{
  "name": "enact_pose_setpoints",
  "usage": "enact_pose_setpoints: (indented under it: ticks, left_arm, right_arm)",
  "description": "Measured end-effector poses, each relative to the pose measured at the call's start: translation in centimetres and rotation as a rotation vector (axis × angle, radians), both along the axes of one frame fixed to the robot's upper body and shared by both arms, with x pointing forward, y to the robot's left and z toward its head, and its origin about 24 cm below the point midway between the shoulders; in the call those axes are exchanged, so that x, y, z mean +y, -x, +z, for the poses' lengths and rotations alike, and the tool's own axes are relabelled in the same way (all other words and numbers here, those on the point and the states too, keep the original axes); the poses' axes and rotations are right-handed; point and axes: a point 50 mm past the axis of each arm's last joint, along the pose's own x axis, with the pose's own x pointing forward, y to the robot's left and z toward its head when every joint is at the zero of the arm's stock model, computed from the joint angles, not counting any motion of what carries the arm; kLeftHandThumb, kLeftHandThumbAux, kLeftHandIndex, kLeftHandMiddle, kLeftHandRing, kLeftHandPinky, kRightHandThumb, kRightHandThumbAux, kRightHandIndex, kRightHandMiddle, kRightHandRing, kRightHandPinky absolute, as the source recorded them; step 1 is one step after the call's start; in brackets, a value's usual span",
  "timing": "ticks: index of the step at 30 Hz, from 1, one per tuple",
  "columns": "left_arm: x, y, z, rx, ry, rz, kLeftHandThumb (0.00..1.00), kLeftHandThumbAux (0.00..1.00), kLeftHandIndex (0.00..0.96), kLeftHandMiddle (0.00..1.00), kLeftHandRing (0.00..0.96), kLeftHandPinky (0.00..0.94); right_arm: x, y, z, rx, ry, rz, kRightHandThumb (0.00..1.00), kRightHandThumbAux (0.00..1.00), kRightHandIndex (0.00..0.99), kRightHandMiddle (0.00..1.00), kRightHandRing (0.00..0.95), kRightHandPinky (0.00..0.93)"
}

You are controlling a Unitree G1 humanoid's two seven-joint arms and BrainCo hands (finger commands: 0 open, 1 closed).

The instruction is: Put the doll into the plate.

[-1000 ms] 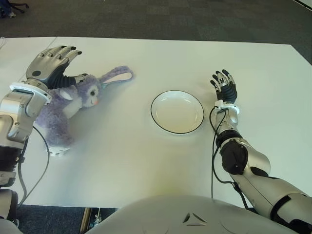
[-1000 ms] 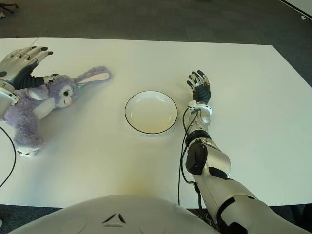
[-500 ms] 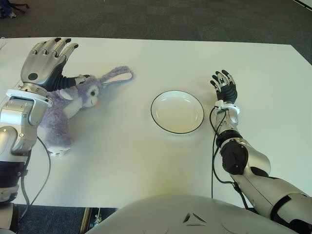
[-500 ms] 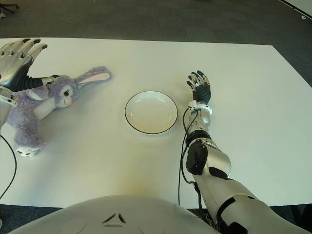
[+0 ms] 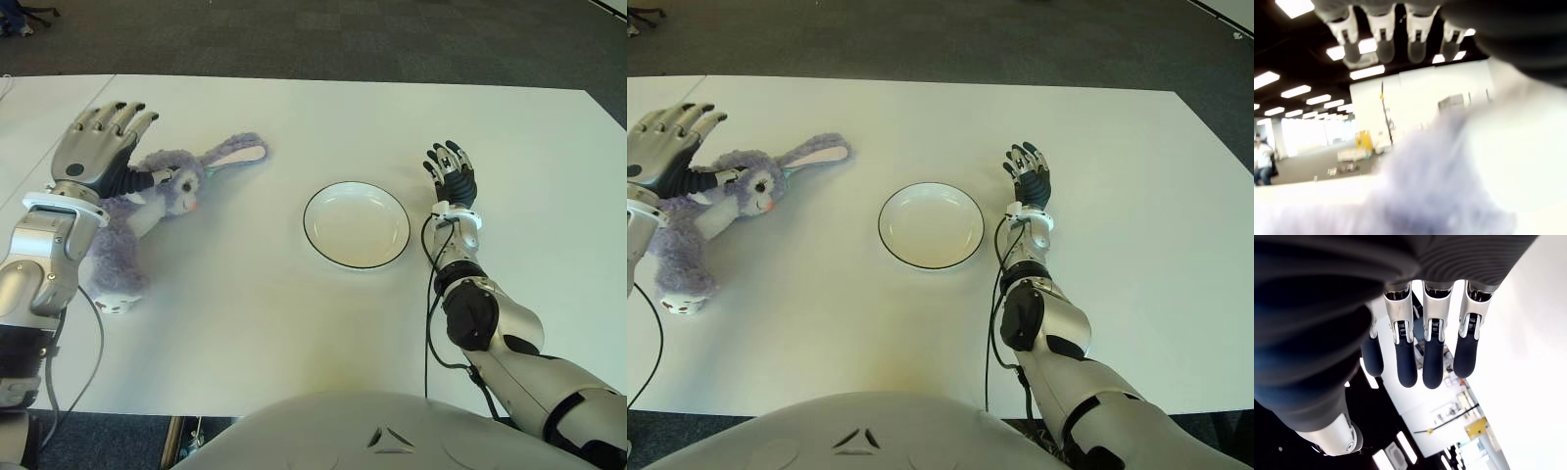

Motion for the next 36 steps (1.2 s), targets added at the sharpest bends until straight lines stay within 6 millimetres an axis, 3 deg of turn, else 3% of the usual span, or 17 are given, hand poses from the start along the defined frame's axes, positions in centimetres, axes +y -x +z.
enact_pose_setpoints:
  ticks: [6, 9, 24, 32, 35, 36]
  left_arm:
    - [0.9, -0.4, -2.1, 0.186, 0.036, 0.035, 0.33, 0.218, 0.05, 0.0, 0.0, 0.0]
    - [0.7, -0.5, -2.4, 0.285, 0.055, 0.041, 0.31, 0.255, 0.017, 0.0, 0.0, 0.0]
    - [0.5, -2.0, -0.6, 0.589, 0.022, 0.104, 0.114, 0.22, 0.017, 0.0, 0.0, 0.0]
    - [0.9, -1.9, -0.5, 0.643, 0.028, 0.119, 0.089, 0.234, 0.034, 0.0, 0.0, 0.003]
    - [1.0, -1.8, -0.4, 0.655, 0.032, 0.122, 0.078, 0.239, 0.046, 0.0, 0.0, 0.021]
    - [1.1, -1.8, -0.4, 0.658, 0.034, 0.122, 0.067, 0.248, 0.045, 0.0, 0.015, 0.092]
  right_arm:
    - [0.0, 0.0, 0.0, 0.0, 0.0, 0.0, 0.357, 0.774, 0.265, 0.314, 0.311, 0.314]
    - [0.0, 0.0, 0.0, 0.0, 0.0, 0.0, 0.354, 0.774, 0.266, 0.315, 0.311, 0.315]
    - [0.0, 0.0, 0.0, -0.001, 0.0, 0.0, 0.356, 0.791, 0.26, 0.312, 0.305, 0.309]
    - [0.0, 0.0, 0.0, 0.001, 0.0, -0.001, 0.349, 0.792, 0.258, 0.307, 0.301, 0.306]
    - [-0.1, 0.0, 0.0, 0.001, 0.001, -0.001, 0.352, 0.795, 0.259, 0.306, 0.299, 0.304]
    - [-0.1, 0.0, 0.0, 0.001, 0.001, -0.001, 0.35, 0.797, 0.256, 0.308, 0.304, 0.313]
